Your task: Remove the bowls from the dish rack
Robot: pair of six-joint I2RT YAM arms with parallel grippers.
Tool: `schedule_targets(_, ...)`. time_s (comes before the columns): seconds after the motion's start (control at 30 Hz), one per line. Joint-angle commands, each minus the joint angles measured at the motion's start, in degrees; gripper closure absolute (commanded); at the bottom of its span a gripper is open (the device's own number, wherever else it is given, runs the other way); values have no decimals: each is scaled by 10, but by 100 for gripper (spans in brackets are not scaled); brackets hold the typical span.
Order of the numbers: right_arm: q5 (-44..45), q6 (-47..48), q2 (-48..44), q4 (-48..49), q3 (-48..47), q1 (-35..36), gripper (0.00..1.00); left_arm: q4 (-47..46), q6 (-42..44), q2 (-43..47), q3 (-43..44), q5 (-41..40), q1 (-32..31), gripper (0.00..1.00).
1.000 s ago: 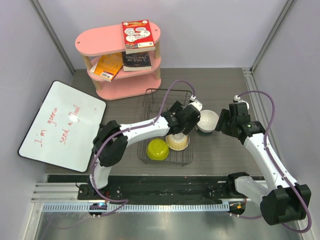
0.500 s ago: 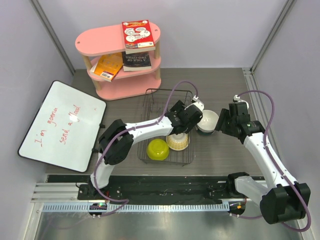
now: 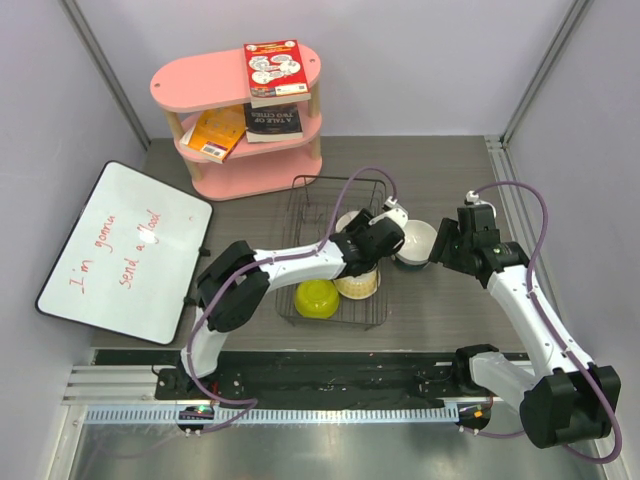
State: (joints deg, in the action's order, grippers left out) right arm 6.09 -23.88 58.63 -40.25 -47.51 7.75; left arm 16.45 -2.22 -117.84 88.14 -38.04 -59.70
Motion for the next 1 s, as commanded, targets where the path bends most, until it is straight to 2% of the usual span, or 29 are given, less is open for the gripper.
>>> schedule_targets(0.0,-8,3,-7,20,3,-4,38,-26,-12,23,-29,12,2,73)
schedule_targets(0.3,-13,-2,-13,19,4,-4,38,-38,6,67,-45,-5,3,94)
schedule_targets(0.8,-16,-8,-17,20,6,-5,38,-17,3,126,-30,-5,12,98)
schedule_targets(0.93,-18,-6,-22,19,0,-5,38,22,-71,153,-23,46,38,98)
schedule_targets(0.97,-19,-6,-25,20,-2,-4,38,30,-88,160,-24,95,59,98)
